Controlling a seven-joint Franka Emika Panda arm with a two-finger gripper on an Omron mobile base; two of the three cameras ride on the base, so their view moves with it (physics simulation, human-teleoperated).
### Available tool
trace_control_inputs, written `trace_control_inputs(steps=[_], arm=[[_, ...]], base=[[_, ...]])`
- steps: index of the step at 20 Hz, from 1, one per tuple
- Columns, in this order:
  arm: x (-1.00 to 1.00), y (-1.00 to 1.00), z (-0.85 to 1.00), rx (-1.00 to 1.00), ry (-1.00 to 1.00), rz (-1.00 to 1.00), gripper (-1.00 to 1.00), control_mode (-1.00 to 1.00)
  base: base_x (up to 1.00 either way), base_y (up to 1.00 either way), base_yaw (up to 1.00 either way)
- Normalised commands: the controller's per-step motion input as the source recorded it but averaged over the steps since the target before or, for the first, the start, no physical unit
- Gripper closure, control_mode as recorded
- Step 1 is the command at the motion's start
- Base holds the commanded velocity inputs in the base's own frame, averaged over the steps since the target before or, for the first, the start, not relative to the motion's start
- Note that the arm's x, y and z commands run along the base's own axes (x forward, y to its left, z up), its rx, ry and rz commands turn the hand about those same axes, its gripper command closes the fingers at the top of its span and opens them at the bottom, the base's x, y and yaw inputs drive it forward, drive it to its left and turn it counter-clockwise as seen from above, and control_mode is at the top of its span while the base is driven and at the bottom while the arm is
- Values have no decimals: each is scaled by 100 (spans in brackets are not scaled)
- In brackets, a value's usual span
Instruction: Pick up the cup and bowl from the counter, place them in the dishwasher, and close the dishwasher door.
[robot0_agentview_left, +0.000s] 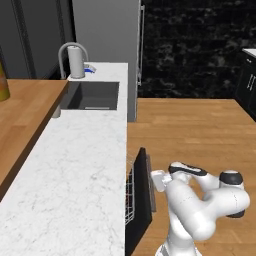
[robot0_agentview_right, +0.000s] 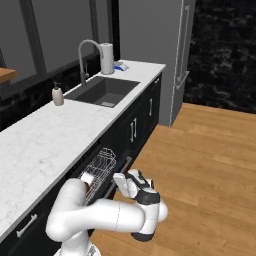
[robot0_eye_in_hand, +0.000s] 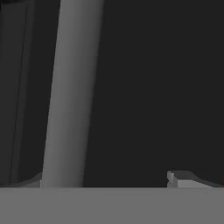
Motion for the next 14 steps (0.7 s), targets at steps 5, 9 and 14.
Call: trace_control_inputs(steps=[5,9,14], arm=[[29,100,-100,53,-23,12,-100,-100],[36,100,-100,52,-19,10,-100,-100],[44,100,-100,49,-15,7,-100,-100]], base=[[0,0,0],[0,0,0],[0,0,0]])
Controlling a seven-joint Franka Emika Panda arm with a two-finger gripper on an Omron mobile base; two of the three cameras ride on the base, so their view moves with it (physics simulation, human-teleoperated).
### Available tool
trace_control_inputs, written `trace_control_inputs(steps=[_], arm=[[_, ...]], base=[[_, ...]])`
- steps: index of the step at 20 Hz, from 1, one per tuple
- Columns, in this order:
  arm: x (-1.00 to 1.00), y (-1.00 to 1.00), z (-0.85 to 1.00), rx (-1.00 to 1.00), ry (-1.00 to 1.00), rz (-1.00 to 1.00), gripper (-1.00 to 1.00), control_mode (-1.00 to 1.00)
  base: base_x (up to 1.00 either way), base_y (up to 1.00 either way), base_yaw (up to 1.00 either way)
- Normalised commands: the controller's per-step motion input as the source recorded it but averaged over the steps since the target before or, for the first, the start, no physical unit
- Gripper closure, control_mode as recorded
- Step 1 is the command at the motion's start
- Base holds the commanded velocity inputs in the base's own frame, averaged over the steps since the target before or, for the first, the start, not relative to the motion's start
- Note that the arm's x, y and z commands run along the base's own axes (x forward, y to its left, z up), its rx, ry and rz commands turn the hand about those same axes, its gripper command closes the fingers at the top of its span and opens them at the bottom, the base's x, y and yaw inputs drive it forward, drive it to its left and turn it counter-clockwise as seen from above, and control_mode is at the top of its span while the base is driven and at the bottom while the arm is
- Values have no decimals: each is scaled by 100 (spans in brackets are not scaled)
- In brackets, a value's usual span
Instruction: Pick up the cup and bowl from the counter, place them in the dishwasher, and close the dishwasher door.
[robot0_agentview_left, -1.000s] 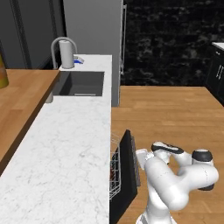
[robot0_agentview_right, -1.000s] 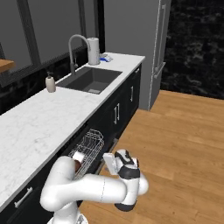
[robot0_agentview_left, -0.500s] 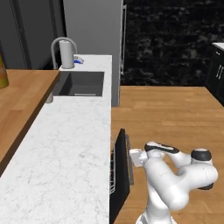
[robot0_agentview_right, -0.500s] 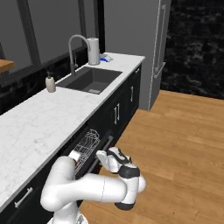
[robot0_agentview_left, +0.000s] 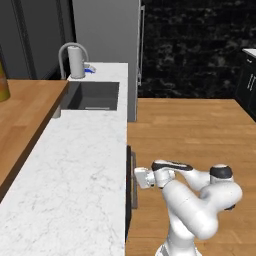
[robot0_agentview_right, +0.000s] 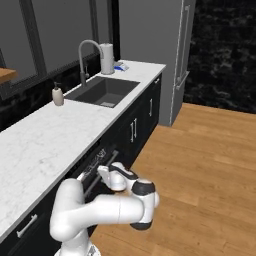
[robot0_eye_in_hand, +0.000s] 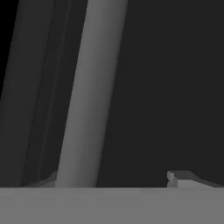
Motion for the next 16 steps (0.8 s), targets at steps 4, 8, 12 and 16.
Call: trace_control_inputs(steps=[4,8,12,16], arm=[[43,100,-100,49,-12,9,-100,-100],[27,100,-100,56,-14,16,-100,-100],[17,100,-100,61,-16,19,-100,-100],[11,100,-100,68,-20,21,-100,-100]], base=[[0,0,0],[0,0,0],[0,0,0],[0,0,0]])
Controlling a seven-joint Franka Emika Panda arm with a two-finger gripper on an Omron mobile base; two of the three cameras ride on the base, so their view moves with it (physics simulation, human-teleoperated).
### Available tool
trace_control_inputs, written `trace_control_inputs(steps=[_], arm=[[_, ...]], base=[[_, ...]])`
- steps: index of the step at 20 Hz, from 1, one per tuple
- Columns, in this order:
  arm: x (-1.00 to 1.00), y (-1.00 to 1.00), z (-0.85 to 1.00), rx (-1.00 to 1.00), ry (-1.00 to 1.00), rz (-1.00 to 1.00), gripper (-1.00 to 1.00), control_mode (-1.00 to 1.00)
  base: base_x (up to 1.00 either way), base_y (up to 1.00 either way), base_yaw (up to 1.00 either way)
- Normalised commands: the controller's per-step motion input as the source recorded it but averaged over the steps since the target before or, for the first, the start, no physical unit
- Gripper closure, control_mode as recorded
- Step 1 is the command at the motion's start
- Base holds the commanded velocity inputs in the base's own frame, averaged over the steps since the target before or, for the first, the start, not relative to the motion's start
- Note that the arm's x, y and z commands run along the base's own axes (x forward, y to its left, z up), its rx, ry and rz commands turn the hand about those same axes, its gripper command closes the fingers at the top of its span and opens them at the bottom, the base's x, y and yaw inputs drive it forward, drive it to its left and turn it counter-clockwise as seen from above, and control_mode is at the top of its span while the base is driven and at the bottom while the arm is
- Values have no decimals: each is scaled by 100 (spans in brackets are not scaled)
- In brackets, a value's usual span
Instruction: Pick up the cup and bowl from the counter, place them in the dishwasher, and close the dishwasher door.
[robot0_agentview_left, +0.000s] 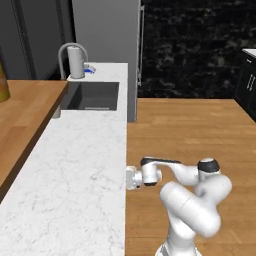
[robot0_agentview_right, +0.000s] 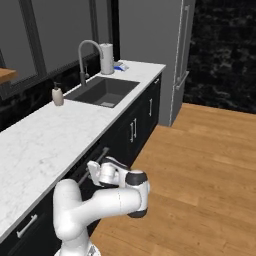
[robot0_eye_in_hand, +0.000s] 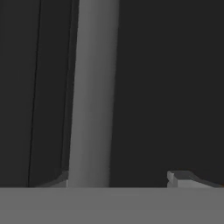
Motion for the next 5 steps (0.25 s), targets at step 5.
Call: trace_control_inputs(steps=[5], arm=[[20,100,-100,78,-16,19,-100,-100]], base=[[0,0,0]])
